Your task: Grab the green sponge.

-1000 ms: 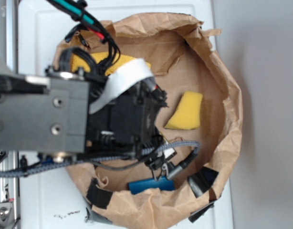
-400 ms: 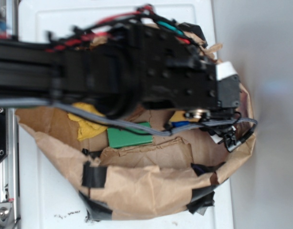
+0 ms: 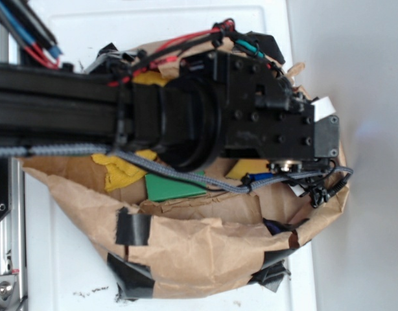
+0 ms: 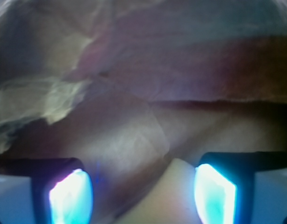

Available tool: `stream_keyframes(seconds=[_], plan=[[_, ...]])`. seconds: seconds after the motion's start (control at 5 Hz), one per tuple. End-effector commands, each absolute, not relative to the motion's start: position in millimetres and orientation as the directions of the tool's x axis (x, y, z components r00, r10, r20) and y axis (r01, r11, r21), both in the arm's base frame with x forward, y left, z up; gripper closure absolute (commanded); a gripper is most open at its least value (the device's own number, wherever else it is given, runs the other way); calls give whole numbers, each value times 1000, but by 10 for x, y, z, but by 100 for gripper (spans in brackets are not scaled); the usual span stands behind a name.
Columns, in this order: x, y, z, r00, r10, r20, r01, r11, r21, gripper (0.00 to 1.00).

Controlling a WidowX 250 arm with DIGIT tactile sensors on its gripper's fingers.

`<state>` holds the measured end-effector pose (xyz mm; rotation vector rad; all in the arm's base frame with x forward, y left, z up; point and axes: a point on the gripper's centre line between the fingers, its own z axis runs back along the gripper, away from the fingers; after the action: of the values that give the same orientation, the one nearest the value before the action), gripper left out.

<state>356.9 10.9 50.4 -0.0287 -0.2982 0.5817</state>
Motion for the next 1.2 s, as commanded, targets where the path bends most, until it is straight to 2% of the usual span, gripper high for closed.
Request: stream_keyframes(seconds=[0.0,0.2,0.4,0.6,0.8,1.0], plan=[[3470,136,1217,781,569,256,-509,818,-268,100],[3309,166,1375,795,561,232,-496,820,-286,100],[3203,223,1305,816,525,244,-473,847,-242,0],[3099,236,1027,839,468,276,-440,883,-163,0],[3035,183,848,863,427,271,-403,904,-143,0],[3058,59,716,847,439,300,-393,897,-202,0]])
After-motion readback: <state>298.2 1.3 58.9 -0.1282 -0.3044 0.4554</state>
